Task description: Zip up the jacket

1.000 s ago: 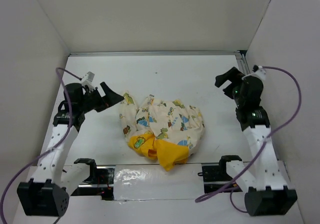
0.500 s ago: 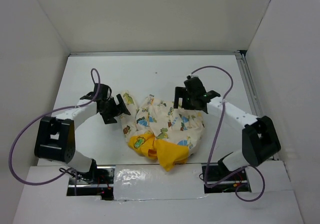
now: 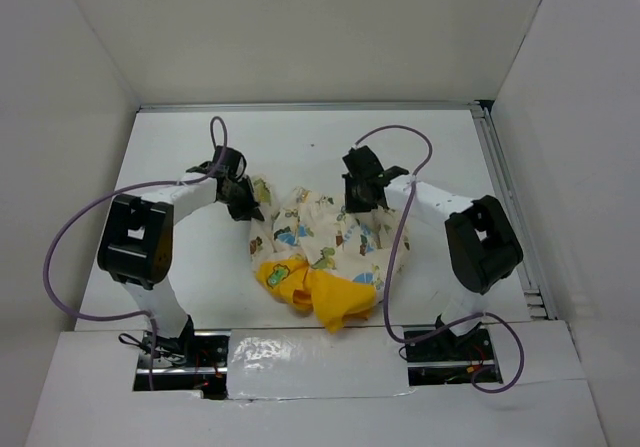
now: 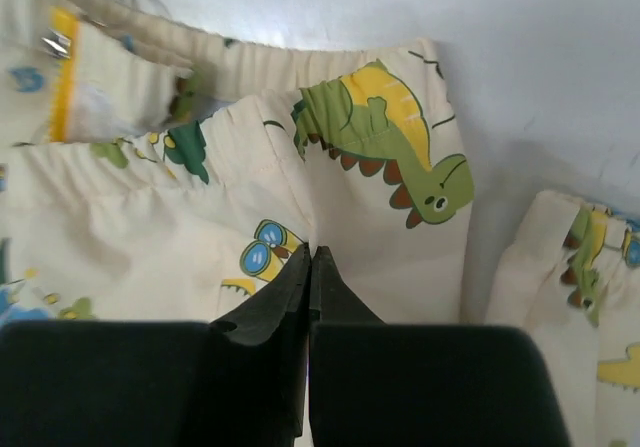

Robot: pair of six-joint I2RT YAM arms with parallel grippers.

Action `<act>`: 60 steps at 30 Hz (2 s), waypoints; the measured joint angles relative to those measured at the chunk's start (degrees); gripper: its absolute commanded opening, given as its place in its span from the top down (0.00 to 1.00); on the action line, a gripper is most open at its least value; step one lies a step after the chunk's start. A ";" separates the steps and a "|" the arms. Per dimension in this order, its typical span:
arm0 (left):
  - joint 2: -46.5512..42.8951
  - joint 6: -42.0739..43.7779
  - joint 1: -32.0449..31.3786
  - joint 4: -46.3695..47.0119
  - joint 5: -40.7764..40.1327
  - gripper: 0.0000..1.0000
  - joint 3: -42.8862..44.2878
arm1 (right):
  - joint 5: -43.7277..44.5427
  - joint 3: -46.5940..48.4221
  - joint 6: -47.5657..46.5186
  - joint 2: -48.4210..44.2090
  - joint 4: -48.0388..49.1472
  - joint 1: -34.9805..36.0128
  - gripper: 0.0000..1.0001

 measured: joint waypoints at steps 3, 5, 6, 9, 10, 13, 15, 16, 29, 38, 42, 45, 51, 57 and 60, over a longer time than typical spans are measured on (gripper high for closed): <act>-1.73 0.90 -0.63 -0.92 -1.01 1.00 3.28 | 1.33 4.42 -0.15 -1.22 -0.11 0.00 1.00; -5.66 1.53 -1.36 -1.11 -1.79 1.00 4.33 | 2.36 4.92 -0.11 -4.90 0.44 0.17 1.00; -8.52 2.01 -1.77 -1.29 -2.08 1.00 4.70 | 2.69 4.83 0.02 -7.89 0.31 0.24 1.00; -19.37 2.86 -3.04 -1.38 -3.04 1.00 6.67 | 3.30 4.76 0.50 -19.23 0.70 1.22 1.00; -22.84 3.41 -3.41 -1.31 -3.19 1.00 7.56 | 3.65 4.74 0.61 -23.54 1.01 2.01 1.00; -33.18 4.26 -4.50 0.09 -3.50 1.00 9.99 | 5.07 5.18 1.25 -35.54 1.44 6.84 1.00; -38.99 5.40 -4.85 1.22 -3.50 1.00 11.08 | 5.75 6.51 1.86 -40.02 1.49 10.86 1.00; -41.72 5.90 -4.90 1.66 -3.50 1.00 11.80 | 6.23 7.56 2.21 -41.46 1.51 13.29 1.00; -22.62 13.79 -4.94 -4.46 -3.13 1.00 55.54 | 20.35 24.39 12.41 -29.16 0.39 29.73 1.00; 6.32 14.21 -9.84 -4.63 8.04 0.87 57.42 | 23.89 -5.55 32.72 -37.57 -5.40 15.32 0.84; 15.98 14.64 -13.33 -8.22 10.88 0.01 55.45 | 19.08 -18.95 36.44 -40.79 -5.62 15.80 0.09; 19.43 14.40 -14.69 -11.52 11.50 0.01 55.36 | 16.41 -21.07 34.91 -38.69 -6.97 16.00 0.00; 9.53 13.70 -13.49 -10.27 7.89 0.01 42.86 | 16.41 -10.25 25.79 -33.77 -8.26 12.68 0.00; -15.98 8.98 -12.35 -6.60 5.44 0.01 13.31 | 10.16 -0.68 15.96 -23.80 -4.55 -3.13 0.00; -26.56 6.01 -13.38 -2.01 8.72 0.01 -2.27 | 6.23 4.02 12.96 -13.77 -3.61 -9.97 0.00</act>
